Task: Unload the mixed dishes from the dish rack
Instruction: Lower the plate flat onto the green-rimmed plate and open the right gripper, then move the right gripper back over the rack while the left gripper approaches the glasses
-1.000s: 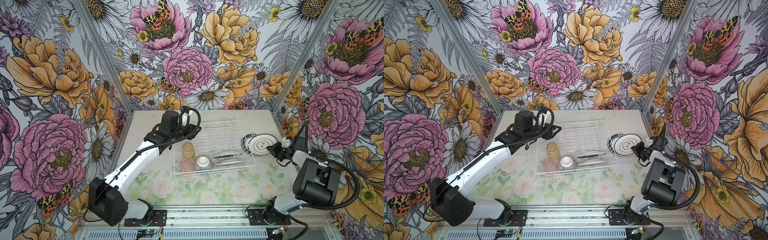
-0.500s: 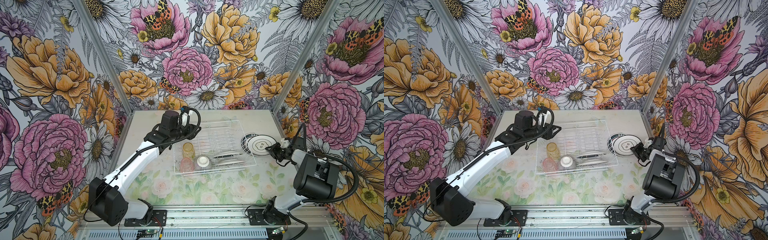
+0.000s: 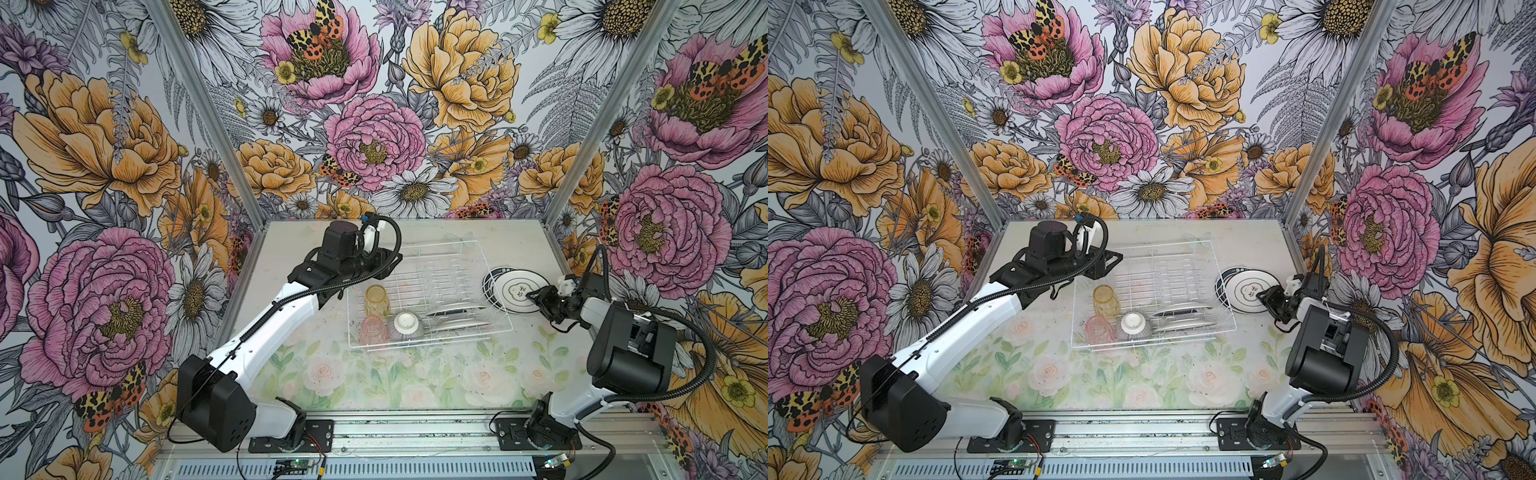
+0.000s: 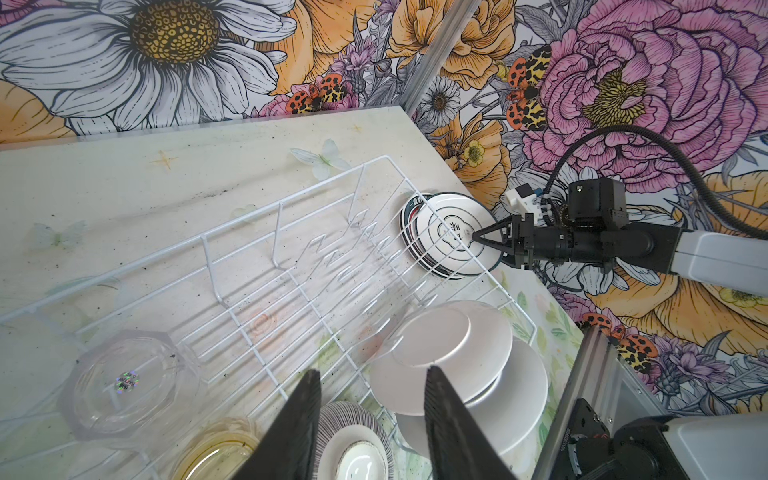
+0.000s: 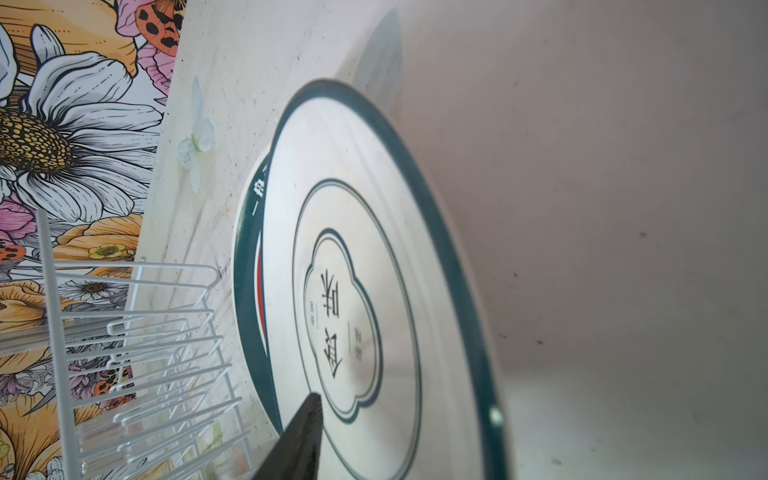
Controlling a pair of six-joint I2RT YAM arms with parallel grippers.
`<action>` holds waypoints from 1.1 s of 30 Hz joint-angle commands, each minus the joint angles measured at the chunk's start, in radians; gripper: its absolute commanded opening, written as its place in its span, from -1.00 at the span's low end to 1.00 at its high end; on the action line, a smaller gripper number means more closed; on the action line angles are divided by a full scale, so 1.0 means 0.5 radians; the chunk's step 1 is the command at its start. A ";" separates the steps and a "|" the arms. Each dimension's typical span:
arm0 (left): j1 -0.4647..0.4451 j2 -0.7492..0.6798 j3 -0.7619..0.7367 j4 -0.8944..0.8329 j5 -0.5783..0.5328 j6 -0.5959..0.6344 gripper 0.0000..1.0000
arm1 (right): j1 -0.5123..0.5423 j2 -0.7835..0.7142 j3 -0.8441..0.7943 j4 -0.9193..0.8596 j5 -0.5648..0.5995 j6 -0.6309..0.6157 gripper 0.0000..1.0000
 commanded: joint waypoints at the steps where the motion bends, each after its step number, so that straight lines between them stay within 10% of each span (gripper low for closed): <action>1: 0.013 -0.019 -0.020 0.021 0.046 0.042 -0.14 | 0.009 -0.027 0.050 -0.144 0.195 -0.090 -0.08; 33: 0.062 -0.084 -0.109 0.064 0.094 0.034 -0.14 | 0.109 -0.159 0.148 -0.348 0.416 -0.169 -0.01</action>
